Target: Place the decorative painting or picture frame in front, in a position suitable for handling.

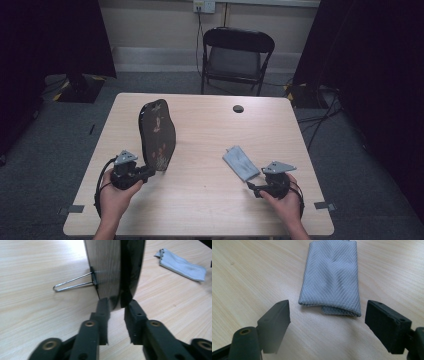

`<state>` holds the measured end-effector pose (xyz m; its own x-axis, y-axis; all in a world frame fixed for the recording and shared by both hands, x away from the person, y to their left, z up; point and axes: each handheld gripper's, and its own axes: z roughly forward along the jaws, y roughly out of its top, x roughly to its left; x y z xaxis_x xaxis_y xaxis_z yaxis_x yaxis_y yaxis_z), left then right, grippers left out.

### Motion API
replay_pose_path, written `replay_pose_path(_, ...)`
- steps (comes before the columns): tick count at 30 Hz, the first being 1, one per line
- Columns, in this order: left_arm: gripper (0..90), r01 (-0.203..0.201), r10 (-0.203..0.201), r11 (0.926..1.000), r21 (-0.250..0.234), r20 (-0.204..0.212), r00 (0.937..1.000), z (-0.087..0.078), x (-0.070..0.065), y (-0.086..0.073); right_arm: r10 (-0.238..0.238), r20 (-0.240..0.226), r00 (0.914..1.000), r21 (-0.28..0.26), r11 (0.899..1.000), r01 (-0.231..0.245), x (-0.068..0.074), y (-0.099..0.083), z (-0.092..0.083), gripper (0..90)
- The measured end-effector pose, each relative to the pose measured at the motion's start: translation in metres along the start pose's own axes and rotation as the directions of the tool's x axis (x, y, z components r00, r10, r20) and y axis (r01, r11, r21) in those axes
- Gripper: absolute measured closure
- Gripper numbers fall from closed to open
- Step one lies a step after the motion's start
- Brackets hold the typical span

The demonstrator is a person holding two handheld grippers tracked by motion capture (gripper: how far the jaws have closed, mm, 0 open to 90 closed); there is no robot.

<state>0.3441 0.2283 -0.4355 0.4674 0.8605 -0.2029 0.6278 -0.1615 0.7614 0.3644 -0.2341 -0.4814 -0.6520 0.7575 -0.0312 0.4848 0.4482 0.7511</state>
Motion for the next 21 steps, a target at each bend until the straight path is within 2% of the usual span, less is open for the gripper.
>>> replay_pose_path(4,78.2,-0.005,0.006,0.9997,0.022,-0.039,0.9992,-0.002,0.001,0.001,-0.001,0.003,1.0,0.003,1.0,0.001,0.0,0.0,0.0,20.0)
replay_pose_path(11,78.4,-0.005,0.006,0.9994,0.033,-0.032,0.9995,-0.001,0.0,0.003,0.004,0.001,1.0,0.003,1.0,-0.004,-0.002,0.001,0.003,20.0)
replay_pose_path(13,78.4,-0.024,0.025,0.9985,0.048,-0.022,0.9995,0.002,-0.002,0.005,0.005,0.008,1.0,0.001,1.0,-0.005,-0.002,0.003,0.004,20.0)
replay_pose_path(16,78.6,-0.029,0.03,0.9987,0.041,-0.011,0.9995,0.005,-0.004,0.006,0.011,0.009,0.9999,-0.008,1.0,-0.01,-0.004,0.004,0.005,20.0)
replay_pose_path(18,78.8,-0.048,0.049,0.9977,0.048,-0.005,0.9988,0.007,-0.006,0.008,0.016,0.016,0.9997,-0.009,1.0,-0.016,-0.006,0.006,0.007,20.6)
replay_pose_path(21,78.8,-0.067,0.067,0.9963,0.054,0.009,0.9977,0.009,-0.01,0.01,0.022,0.01,0.9997,-0.006,1.0,-0.022,-0.009,0.007,0.01,24.1)
